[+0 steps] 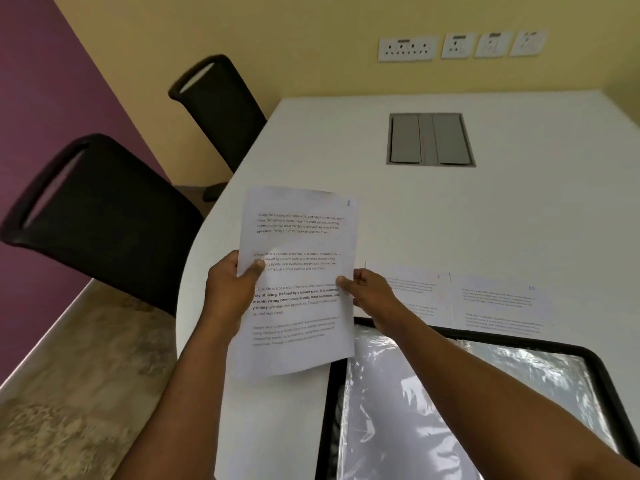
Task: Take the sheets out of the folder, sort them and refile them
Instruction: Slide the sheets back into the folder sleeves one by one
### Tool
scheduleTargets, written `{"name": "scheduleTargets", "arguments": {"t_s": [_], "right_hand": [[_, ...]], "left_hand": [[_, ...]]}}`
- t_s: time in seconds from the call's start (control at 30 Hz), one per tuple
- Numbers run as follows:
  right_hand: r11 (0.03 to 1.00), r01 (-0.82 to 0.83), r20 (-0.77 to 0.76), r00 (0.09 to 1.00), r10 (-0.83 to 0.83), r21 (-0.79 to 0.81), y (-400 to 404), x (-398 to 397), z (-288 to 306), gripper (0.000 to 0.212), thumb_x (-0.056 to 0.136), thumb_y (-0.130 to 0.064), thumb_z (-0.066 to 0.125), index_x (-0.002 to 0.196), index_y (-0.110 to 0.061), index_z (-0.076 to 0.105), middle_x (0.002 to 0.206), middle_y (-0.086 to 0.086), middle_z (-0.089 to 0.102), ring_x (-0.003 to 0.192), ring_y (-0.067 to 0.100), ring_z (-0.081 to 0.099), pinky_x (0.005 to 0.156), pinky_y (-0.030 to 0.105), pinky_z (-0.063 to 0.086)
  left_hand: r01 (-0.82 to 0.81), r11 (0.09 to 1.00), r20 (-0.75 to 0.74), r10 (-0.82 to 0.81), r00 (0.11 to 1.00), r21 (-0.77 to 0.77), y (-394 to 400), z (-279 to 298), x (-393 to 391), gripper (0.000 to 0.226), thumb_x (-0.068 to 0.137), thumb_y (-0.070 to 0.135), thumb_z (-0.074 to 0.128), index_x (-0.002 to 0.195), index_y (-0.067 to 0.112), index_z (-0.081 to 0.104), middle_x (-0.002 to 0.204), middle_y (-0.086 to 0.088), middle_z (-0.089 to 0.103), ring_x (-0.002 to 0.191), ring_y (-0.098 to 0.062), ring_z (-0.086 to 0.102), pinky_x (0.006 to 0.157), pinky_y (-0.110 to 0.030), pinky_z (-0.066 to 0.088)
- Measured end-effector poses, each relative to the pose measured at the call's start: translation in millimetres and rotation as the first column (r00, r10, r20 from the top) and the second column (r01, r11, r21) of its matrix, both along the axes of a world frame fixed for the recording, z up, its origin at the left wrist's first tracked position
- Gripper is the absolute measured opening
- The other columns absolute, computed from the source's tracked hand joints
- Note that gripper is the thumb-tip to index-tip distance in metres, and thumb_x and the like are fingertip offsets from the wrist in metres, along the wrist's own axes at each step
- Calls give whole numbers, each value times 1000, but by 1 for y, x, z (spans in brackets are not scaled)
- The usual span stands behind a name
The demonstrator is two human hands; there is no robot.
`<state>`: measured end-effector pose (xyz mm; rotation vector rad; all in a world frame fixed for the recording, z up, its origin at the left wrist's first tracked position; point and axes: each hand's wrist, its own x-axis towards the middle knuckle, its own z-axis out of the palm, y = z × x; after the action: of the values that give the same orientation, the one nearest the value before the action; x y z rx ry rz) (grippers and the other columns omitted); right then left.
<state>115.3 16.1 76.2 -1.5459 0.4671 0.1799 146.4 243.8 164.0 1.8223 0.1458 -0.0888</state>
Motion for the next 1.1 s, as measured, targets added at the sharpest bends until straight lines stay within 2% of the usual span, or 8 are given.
{"name": "scheduleTargets", "arguments": {"t_s": [0.07, 0.13, 0.27, 0.43, 0.77, 0.9, 1.03, 1.1], "right_hand": [[999, 24, 38, 999, -23, -21, -7, -18, 13, 24, 87, -30, 71, 103, -12, 68, 103, 3, 73, 101, 27, 68, 93, 50, 53], [996, 47, 58, 997, -42, -82, -17, -38, 25, 28, 87, -30, 70, 100, -6, 68, 100, 11, 73, 97, 33, 68, 88, 53, 55], [979, 90, 75, 994, -77, -185, -47, -85, 33, 19, 89, -28, 69, 93, -10, 69, 93, 3, 73, 88, 24, 70, 78, 40, 57], [963, 180, 38, 984, -176, -201, -90, -152, 21, 15, 88, -25, 71, 89, -10, 70, 88, 0, 73, 77, 16, 70, 64, 25, 53], [928, 343, -37, 935, -352, -148, -186, -259, -8, 16, 85, -20, 74, 93, -6, 71, 90, 10, 75, 80, 26, 73, 73, 40, 60], [912, 380, -58, 918, -393, -153, -222, -286, -13, 10, 88, -15, 70, 91, -5, 70, 83, 6, 74, 65, 14, 71, 58, 26, 56], [911, 386, -87, 912, -400, -147, -254, -306, -31, 12, 87, -19, 72, 94, -10, 72, 88, 7, 75, 79, 24, 73, 77, 39, 60], [925, 359, -108, 922, -373, -129, -265, -312, -40, 16, 88, -23, 72, 101, -15, 71, 95, 2, 75, 85, 22, 73, 81, 39, 59]], "left_hand": [[-11, 997, -52, 8, 999, -71, -2, 2, -13, 20, 93, 22, 63, 113, 21, 66, 100, 0, 73, 89, -23, 71, 76, -47, 59], [-13, 992, -89, 2, 996, -123, -9, 0, -26, 20, 93, 18, 63, 112, 20, 67, 102, 0, 74, 91, -24, 71, 80, -48, 58], [29, 985, -159, -56, 986, -169, -37, -13, -56, 17, 93, 14, 62, 109, 18, 68, 104, -1, 73, 93, -23, 70, 83, -46, 57], [116, 973, -238, -162, 958, -198, -84, -36, -97, 19, 93, 12, 62, 110, 16, 68, 105, -3, 73, 94, -23, 70, 84, -43, 56], [291, 947, -375, -321, 870, -137, -187, -78, -169, 22, 91, 3, 58, 104, 19, 65, 107, -5, 71, 94, -24, 69, 89, -45, 55], [285, 950, -416, -311, 855, -125, -226, -91, -187, 14, 91, 8, 60, 100, 15, 68, 100, -5, 73, 90, -24, 71, 85, -43, 57], [296, 951, -420, -304, 855, -85, -256, -97, -205, 9, 93, 12, 61, 94, 15, 69, 93, -2, 75, 84, -21, 72, 77, -37, 59], [302, 952, -424, -296, 856, -55, -268, -102, -212, 9, 93, 13, 61, 92, 15, 69, 91, -1, 75, 82, -20, 72, 78, -39, 59]]}}
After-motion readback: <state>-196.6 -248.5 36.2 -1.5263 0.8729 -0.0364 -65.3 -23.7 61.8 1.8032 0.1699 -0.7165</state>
